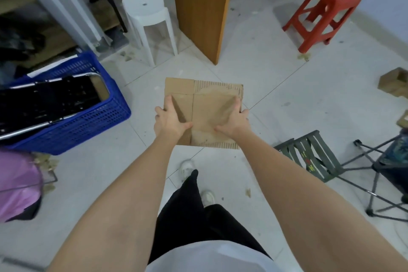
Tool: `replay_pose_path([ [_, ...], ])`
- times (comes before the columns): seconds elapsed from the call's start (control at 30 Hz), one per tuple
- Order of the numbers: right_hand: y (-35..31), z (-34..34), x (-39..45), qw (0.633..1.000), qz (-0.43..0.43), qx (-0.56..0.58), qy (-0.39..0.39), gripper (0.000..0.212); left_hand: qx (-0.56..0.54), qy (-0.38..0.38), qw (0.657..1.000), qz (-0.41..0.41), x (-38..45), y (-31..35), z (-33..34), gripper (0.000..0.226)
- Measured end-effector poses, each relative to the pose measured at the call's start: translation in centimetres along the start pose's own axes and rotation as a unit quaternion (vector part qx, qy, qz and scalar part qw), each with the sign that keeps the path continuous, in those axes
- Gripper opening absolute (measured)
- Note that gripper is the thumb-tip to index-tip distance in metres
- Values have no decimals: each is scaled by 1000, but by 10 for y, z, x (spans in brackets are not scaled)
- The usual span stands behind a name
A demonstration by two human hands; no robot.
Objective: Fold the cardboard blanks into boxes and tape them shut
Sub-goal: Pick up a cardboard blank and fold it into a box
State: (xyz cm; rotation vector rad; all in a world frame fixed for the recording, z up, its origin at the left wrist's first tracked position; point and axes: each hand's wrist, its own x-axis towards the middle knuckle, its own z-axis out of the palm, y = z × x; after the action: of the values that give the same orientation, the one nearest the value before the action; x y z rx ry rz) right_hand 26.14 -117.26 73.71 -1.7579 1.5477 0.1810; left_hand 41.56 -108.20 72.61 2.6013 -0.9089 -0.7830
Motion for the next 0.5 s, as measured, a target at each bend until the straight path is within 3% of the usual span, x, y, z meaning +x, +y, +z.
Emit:
replay_pose_path([
  [0.5, -136, -68, 172, 1000, 9, -12, 11, 118, 23, -19, 999, 27, 203, 72, -75, 110],
])
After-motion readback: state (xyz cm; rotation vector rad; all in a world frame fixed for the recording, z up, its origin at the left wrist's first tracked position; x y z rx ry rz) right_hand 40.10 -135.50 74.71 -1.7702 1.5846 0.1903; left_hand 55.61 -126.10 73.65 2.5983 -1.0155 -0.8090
